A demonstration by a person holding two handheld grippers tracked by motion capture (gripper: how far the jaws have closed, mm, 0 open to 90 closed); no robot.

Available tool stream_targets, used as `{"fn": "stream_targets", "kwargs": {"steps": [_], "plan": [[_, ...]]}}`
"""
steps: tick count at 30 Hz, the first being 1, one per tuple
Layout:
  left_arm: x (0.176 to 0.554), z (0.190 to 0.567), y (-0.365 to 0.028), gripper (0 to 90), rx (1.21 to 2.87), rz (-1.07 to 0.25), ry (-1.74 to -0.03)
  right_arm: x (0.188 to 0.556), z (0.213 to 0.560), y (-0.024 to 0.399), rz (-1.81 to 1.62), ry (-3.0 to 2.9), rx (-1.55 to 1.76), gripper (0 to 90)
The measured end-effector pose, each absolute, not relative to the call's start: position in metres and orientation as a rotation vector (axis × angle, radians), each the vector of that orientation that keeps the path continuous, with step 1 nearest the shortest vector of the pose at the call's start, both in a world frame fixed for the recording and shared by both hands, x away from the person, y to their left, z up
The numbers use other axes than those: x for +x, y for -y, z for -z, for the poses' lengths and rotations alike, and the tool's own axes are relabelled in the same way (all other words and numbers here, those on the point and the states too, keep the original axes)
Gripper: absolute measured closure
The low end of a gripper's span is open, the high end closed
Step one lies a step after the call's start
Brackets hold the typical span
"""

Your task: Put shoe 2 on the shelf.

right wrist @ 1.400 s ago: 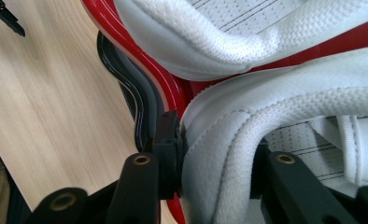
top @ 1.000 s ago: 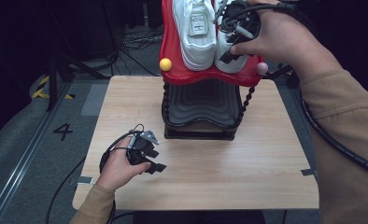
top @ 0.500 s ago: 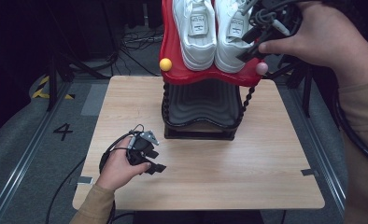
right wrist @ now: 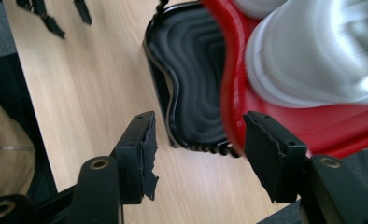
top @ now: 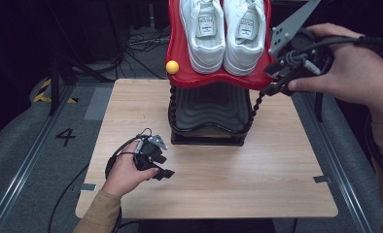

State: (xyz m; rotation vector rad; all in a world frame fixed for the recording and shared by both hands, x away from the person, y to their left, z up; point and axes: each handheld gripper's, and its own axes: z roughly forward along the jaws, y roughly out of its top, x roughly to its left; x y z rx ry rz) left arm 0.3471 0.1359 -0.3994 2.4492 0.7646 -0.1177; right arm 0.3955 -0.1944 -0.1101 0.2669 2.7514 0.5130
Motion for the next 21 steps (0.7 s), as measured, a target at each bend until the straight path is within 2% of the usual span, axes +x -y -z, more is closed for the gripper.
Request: {"fn": "stream_targets", "kwargs": {"steps": [3,18,21], "plan": [[0.348,0.399,-0.136,39.8,2.451,0.113,-0.764,0.393,0.121,0.198,-0.516,-2.767,0.258,44.3],[0.349,0.404,-0.13,39.7,2.474,0.124,-0.76,0.39,0.254,0.216,-0.498,-2.951,0.232,43.1],[0.348,0.404,-0.13,39.7,2.474,0.121,-0.767,0.391,0.267,0.218,-0.498,-2.973,0.248,42.3]]}}
